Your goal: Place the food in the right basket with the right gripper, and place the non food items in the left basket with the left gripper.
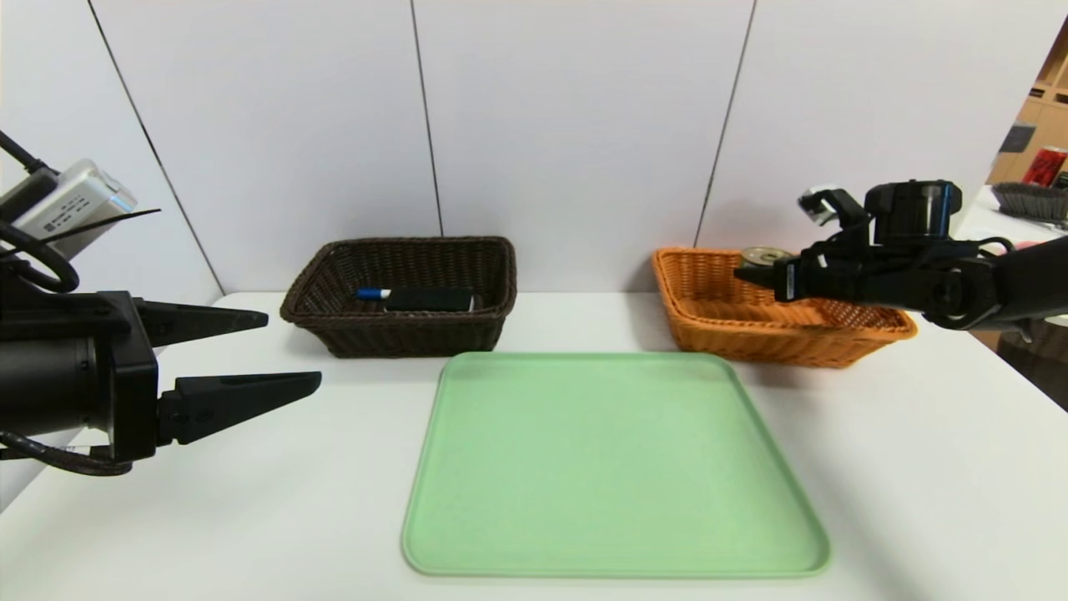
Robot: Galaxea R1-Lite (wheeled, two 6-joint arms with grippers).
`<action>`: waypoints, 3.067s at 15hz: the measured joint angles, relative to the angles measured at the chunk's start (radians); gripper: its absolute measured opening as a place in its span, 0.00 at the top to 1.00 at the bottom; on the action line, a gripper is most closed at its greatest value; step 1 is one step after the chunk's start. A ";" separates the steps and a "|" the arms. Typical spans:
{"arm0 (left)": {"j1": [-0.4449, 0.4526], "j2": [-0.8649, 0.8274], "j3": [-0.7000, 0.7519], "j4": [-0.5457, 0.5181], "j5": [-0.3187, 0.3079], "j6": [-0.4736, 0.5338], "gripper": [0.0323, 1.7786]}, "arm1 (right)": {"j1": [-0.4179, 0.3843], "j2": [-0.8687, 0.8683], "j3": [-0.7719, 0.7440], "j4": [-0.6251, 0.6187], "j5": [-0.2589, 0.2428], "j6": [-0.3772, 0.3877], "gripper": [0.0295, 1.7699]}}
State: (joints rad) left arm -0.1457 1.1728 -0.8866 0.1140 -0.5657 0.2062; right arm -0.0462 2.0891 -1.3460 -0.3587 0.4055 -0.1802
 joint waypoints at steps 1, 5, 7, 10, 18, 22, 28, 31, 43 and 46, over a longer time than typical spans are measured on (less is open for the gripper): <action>0.000 0.000 0.000 0.000 0.000 0.000 0.05 | -0.001 0.013 -0.014 0.003 0.000 -0.005 0.44; 0.000 0.000 0.001 0.000 0.000 0.000 0.05 | -0.001 0.056 -0.060 0.039 -0.001 -0.019 0.44; -0.001 0.000 -0.001 -0.001 0.000 0.000 0.05 | -0.001 0.068 -0.066 0.040 0.000 -0.020 0.44; -0.001 0.000 -0.004 -0.001 0.000 0.001 0.05 | 0.000 0.081 -0.069 0.039 0.000 -0.021 0.44; -0.001 0.000 -0.002 -0.001 0.000 0.000 0.05 | 0.000 0.105 -0.076 0.033 0.000 -0.018 0.33; -0.001 -0.001 -0.003 -0.001 0.000 0.000 0.05 | 0.000 0.106 -0.076 0.031 0.001 -0.018 0.21; 0.000 -0.013 -0.006 -0.001 0.001 -0.003 0.05 | 0.000 0.048 -0.081 0.059 0.004 -0.010 0.12; 0.001 -0.027 -0.006 -0.001 0.006 -0.033 0.05 | 0.000 -0.012 -0.067 0.095 0.004 -0.007 0.09; 0.001 -0.162 0.078 0.025 0.058 -0.080 0.05 | 0.001 -0.508 0.321 0.143 0.003 0.037 0.05; 0.001 -0.222 0.096 0.071 0.134 -0.079 0.05 | 0.001 -0.683 0.391 0.236 0.003 0.047 0.04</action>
State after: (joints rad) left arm -0.1443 0.9504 -0.7902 0.1847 -0.4319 0.1268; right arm -0.0455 1.4062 -0.9549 -0.1230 0.4087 -0.1328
